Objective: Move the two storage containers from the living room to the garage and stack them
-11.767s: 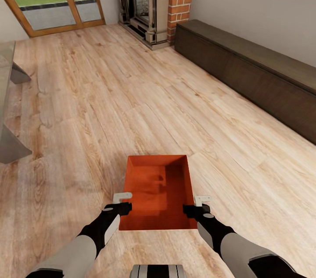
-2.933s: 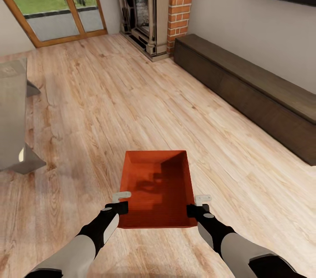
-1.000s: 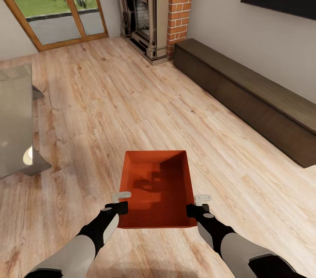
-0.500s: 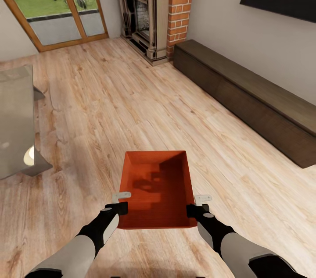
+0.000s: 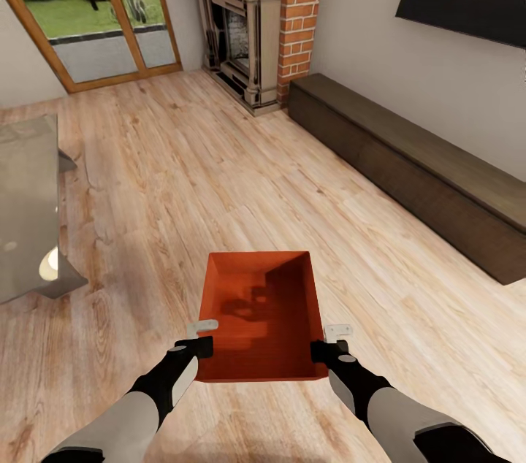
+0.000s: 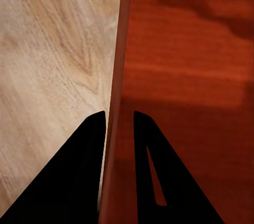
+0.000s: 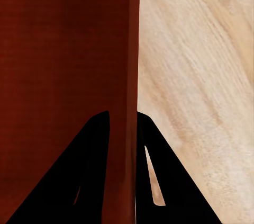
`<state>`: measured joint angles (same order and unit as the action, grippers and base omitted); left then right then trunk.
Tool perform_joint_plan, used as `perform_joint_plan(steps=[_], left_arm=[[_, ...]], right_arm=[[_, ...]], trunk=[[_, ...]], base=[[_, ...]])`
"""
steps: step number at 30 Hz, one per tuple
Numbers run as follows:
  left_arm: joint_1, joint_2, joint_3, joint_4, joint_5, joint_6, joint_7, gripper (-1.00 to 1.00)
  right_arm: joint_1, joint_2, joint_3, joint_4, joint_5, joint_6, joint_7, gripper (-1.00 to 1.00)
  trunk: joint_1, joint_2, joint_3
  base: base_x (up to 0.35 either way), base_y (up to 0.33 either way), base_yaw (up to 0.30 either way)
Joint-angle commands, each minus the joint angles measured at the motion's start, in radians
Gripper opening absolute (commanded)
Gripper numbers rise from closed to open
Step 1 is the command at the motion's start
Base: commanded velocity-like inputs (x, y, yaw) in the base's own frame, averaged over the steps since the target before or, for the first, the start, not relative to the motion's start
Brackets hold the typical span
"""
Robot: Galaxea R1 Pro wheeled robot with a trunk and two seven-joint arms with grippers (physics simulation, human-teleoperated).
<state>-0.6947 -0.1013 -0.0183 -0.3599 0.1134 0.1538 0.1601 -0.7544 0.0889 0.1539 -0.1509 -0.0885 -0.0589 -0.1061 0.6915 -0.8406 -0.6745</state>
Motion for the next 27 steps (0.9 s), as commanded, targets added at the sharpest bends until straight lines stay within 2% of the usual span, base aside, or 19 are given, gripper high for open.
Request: perform_joint_plan(steps=[1,20,27], left_arm=[[0.0,-0.001,0.004,-0.005,-0.009,-0.003,0.012,-1.0],[0.0,0.001,0.006,-0.005,-0.008,-0.003,0.012,-1.0],[0.0,0.002,0.006,-0.005,-0.008,-0.003,0.012,-1.0]], right_arm=[[0.0,0.006,-0.002,0.005,-0.019,-0.004,-0.003,-1.0],[0.0,0.006,-0.002,0.005,-0.018,-0.01,-0.002,-1.0],[0.0,0.005,-0.001,0.005,-0.012,-0.01,-0.003,-1.0]], trunk=[[0.0,-0.001,0.001],[0.0,-0.001,0.032],[0.0,-0.001,0.035]], base=[[0.0,0.0,0.0],[0.0,0.0,0.0],[0.0,0.0,0.0]])
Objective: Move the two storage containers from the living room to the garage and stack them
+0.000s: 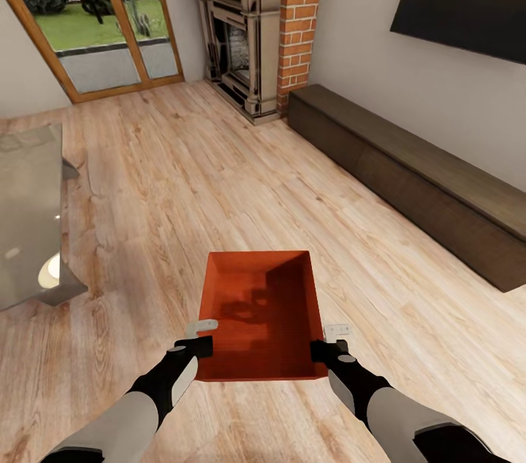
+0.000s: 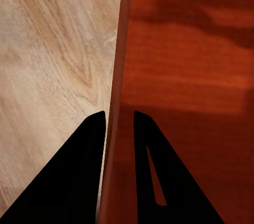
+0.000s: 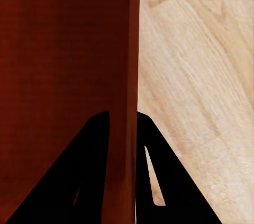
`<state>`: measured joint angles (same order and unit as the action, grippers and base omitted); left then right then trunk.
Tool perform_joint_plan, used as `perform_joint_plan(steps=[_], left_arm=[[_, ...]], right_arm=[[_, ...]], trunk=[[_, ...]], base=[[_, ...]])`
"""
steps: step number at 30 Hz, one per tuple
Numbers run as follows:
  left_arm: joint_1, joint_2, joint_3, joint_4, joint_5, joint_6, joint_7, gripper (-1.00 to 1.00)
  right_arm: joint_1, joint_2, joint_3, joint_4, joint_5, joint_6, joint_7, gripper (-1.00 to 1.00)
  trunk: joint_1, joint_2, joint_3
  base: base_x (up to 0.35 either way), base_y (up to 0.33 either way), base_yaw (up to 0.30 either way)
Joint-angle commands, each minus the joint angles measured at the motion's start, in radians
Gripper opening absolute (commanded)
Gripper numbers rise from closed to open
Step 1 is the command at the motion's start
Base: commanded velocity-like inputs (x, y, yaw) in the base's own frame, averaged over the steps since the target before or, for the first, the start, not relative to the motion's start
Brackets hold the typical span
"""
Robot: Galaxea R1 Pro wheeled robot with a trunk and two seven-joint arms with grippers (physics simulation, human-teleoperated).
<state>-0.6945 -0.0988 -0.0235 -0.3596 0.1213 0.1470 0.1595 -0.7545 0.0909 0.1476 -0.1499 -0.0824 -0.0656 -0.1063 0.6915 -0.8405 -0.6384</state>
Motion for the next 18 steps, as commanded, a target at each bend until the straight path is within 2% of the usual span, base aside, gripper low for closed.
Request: perform_joint_plan(steps=[1,18], left_arm=[[0.0,-0.001,0.011,-0.006,-0.015,0.003,0.012,-1.0],[0.0,0.005,0.011,-0.006,-0.015,0.003,0.012,-1.0]], right_arm=[[0.0,0.003,0.006,0.005,-0.018,-0.005,-0.003,-1.0],[0.0,0.001,0.005,0.006,-0.018,-0.01,-0.004,-1.0]], trunk=[[0.0,-0.001,-0.001],[0.0,-0.001,0.0]], base=[[0.0,0.0,0.0],[0.0,0.0,0.0]])
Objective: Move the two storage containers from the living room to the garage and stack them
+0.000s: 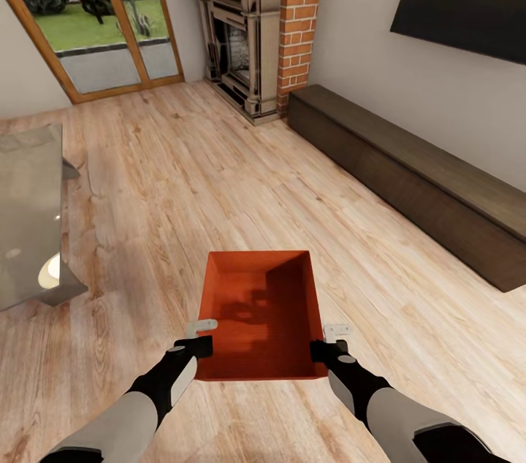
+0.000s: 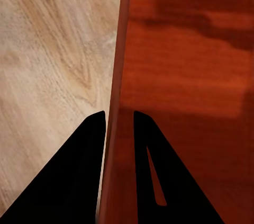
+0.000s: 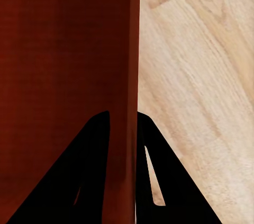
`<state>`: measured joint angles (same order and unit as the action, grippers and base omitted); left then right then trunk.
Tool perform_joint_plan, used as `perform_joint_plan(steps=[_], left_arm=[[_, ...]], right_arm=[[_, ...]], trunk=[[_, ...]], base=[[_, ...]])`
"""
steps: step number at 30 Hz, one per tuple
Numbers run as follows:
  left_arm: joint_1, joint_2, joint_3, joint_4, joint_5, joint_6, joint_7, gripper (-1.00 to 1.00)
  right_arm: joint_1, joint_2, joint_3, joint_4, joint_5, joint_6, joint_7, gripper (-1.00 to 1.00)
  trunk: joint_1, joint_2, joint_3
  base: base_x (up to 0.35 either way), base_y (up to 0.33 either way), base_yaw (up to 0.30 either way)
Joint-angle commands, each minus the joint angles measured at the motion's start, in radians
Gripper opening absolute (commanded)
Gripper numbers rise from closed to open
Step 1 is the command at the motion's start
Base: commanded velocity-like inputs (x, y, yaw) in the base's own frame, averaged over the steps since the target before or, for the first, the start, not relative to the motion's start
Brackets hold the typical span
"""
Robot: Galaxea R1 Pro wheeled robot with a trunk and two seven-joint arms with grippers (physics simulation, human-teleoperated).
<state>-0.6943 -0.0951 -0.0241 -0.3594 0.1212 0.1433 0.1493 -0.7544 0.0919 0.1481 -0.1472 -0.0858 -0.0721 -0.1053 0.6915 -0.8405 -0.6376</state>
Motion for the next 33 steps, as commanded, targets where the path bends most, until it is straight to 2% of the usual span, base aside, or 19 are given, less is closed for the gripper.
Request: perform_joint_plan(steps=[1,33], left_arm=[[-0.001,0.001,0.012,-0.006,-0.015,0.007,0.023,-1.0],[-0.001,0.003,0.012,-0.007,-0.015,0.007,0.023,-1.0]], right_arm=[[0.0,0.0,0.004,0.003,-0.016,-0.002,-0.005,-1.0],[0.0,0.0,0.004,0.006,-0.02,0.002,-0.005,-1.0]], trunk=[[0.0,-0.001,0.0],[0.0,-0.001,0.05]], base=[[0.0,0.0,0.0],[0.0,0.0,0.0]])
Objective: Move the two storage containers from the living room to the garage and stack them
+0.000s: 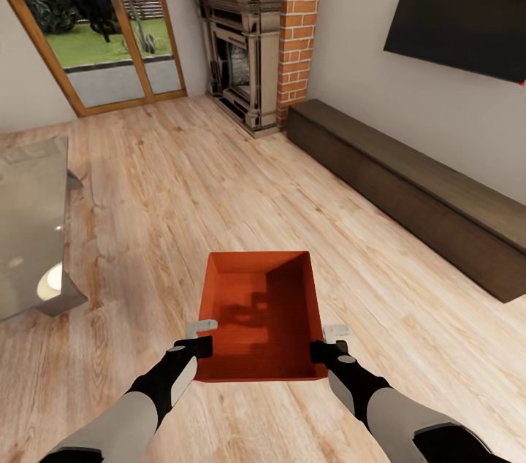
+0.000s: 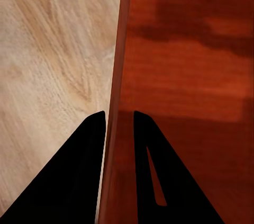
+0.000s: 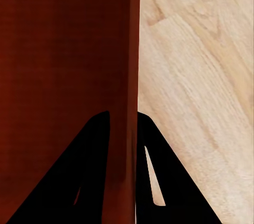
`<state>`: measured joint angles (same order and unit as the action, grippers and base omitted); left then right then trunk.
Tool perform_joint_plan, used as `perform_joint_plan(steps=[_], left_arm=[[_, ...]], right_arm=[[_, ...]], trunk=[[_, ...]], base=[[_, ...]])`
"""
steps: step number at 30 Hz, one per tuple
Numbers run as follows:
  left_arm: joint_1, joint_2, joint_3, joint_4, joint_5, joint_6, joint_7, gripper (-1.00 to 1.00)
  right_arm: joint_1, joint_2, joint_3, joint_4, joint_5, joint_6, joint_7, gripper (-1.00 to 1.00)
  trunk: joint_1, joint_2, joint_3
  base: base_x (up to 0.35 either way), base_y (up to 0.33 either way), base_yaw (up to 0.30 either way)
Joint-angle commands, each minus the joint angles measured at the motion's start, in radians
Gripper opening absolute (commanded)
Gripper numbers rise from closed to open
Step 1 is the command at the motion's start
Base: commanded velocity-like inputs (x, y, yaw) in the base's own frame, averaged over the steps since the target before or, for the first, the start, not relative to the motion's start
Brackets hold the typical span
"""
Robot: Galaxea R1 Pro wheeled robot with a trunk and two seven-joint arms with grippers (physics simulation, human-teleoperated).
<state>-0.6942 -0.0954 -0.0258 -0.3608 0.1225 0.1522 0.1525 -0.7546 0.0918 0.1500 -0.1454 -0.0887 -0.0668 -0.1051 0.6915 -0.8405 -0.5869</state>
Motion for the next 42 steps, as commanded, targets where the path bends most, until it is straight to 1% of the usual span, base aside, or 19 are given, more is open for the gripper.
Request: perform_joint_plan(steps=[1,42], left_arm=[[-0.001,0.003,0.014,-0.006,-0.017,-0.002,0.019,-1.0],[-0.001,0.003,0.014,-0.006,-0.017,-0.002,0.019,-1.0]], right_arm=[[0.0,0.0,0.002,0.004,-0.017,-0.004,-0.005,-1.0],[0.0,0.0,0.002,0.004,-0.017,-0.004,-0.005,-1.0]], trunk=[[0.0,-0.001,0.001],[0.0,-0.001,0.066]], base=[[0.0,0.0,0.0],[0.0,0.0,0.0]])
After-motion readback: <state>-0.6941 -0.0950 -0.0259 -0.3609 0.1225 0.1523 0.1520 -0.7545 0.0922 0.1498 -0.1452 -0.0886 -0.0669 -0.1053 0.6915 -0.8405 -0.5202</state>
